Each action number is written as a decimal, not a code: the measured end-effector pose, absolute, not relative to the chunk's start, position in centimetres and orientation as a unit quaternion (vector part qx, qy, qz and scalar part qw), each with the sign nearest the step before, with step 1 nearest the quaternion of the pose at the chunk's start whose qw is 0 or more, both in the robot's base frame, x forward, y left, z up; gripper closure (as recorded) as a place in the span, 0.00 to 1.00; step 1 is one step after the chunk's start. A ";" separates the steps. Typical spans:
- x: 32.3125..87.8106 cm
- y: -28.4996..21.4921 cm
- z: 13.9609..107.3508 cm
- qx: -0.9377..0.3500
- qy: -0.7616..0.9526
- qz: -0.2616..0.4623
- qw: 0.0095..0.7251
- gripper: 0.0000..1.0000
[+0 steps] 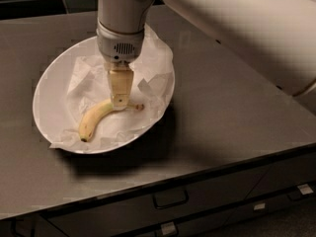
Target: Pick banana from white bowl
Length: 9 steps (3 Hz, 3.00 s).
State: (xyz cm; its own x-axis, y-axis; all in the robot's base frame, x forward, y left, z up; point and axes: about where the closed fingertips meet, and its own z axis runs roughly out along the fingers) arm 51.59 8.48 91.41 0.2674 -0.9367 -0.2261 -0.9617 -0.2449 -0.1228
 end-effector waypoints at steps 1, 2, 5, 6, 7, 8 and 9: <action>51.7 8.6 91.3 -0.787 0.603 0.054 0.119 0.30; 52.1 9.0 90.1 -0.787 0.604 0.060 0.108 0.42; 51.5 10.4 87.0 -0.788 0.606 0.069 0.084 0.41; 51.1 11.6 86.0 -0.796 0.596 0.074 0.075 0.42; 51.0 11.8 85.8 -0.796 0.596 0.074 0.073 0.42; 50.9 11.7 85.6 -0.795 0.597 0.074 0.070 0.43; 50.9 11.7 85.3 -0.796 0.598 0.074 0.066 0.43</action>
Offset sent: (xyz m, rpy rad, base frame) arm 0.0091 0.0052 -0.0296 -0.0302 0.0669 0.0008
